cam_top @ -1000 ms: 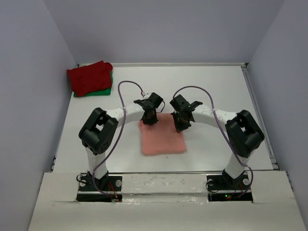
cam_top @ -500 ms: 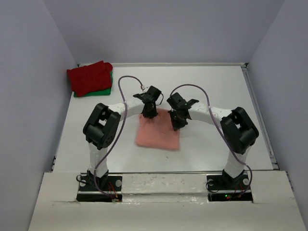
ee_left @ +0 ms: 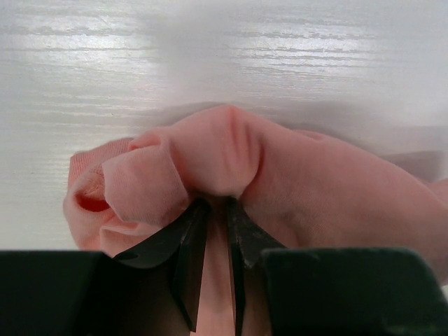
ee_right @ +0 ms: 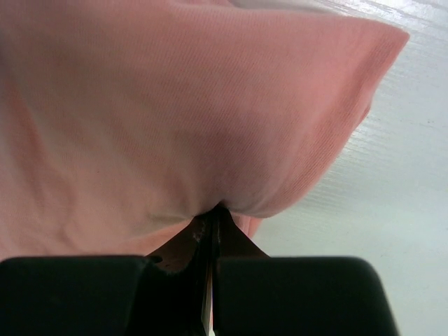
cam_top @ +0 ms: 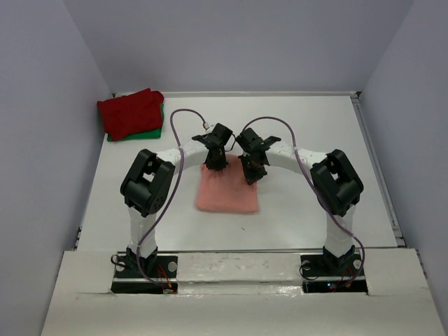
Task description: Fold and stack the t-shirts
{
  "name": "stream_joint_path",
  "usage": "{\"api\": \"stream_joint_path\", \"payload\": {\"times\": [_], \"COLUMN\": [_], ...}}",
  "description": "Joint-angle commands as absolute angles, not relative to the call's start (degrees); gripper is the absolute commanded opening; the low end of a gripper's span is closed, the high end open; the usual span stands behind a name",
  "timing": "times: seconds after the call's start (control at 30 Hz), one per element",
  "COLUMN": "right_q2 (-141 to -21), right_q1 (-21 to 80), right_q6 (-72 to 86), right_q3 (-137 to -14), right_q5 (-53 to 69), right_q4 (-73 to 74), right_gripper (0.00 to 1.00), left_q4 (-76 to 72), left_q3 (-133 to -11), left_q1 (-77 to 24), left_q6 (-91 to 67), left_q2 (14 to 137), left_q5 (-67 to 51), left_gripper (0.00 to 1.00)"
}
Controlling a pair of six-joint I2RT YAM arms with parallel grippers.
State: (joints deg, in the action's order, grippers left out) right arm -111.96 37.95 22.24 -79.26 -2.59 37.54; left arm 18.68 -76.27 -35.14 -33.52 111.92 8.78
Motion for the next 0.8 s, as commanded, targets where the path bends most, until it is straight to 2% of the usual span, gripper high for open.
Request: {"api": "stream_joint_path", "payload": {"times": [0.0, 0.2, 0.63, 0.7, 0.77], "right_q2": [-116.0, -113.2, -107.6, -107.4, -107.1], "right_q1": [38.6, 38.6, 38.6, 38.6, 38.6], "right_q6": [22.6, 25.6, 27.8, 26.9, 26.5], "right_q3": [-80.5, -78.0, -74.4, -74.3, -74.2], "right_q5": [-4.4, -4.4, -7.3, -7.4, -7.6], "right_q4": [35.5, 35.8, 36.1, 36.1, 36.1], "right_gripper": [0.00, 0.00, 0.00, 0.00, 0.00], "left_q4": [19.9, 21.4, 21.0, 21.2, 21.7], "left_q3": [-76.9, -75.6, -72.3, -71.7, -71.1], "left_q1": [-35.2, -35.1, -34.7, -34.7, -34.9], "left_q6": [-33.4, -34.9, -36.9, -37.2, -37.8], "left_q2": [112.0, 108.2, 105.0, 103.3, 100.4], "left_q5": [8.5, 14.1, 14.5, 16.0, 18.6], "left_gripper": [0.30, 0.47, 0.45, 0.48, 0.57]}}
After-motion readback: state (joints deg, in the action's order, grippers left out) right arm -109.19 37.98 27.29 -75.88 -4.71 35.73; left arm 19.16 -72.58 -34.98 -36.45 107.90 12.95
